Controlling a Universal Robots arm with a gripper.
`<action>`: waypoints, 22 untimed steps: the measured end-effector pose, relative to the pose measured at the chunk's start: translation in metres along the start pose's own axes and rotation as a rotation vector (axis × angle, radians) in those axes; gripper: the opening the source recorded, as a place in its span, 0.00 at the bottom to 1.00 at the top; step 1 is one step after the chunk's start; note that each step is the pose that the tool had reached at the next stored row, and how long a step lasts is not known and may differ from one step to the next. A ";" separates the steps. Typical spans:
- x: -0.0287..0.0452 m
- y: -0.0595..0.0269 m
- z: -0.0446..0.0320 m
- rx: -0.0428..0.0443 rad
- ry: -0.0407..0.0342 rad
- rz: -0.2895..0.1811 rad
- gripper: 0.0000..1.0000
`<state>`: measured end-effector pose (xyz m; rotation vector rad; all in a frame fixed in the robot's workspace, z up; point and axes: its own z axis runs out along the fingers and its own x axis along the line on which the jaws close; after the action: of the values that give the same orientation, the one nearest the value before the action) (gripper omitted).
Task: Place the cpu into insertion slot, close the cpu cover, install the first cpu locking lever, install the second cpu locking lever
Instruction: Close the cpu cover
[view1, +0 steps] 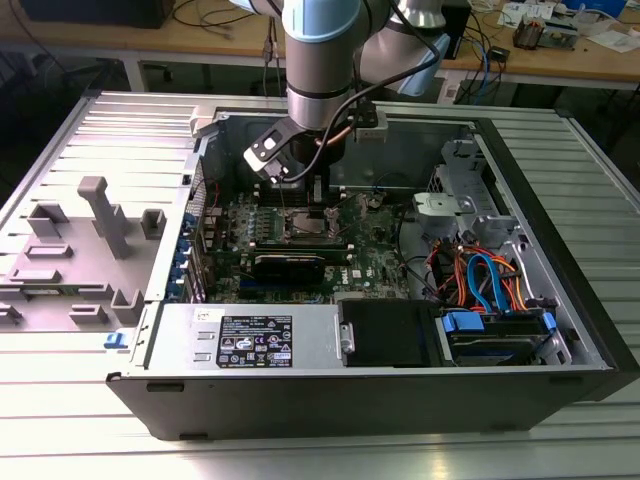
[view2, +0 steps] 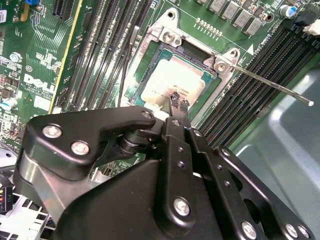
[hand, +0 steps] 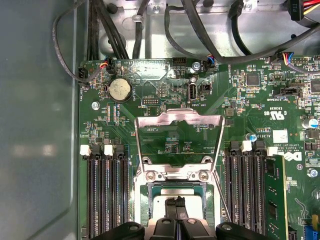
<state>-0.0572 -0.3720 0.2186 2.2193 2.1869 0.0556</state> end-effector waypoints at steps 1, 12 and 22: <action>0.0000 0.0000 0.0000 0.0000 0.0000 0.000 0.11; 0.0003 0.0003 -0.0046 0.0000 -0.0047 0.000 0.11; 0.0032 0.0231 -0.0109 0.0022 -0.0061 0.000 0.11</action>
<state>-0.0345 -0.3692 0.2306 2.2175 2.1851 0.0464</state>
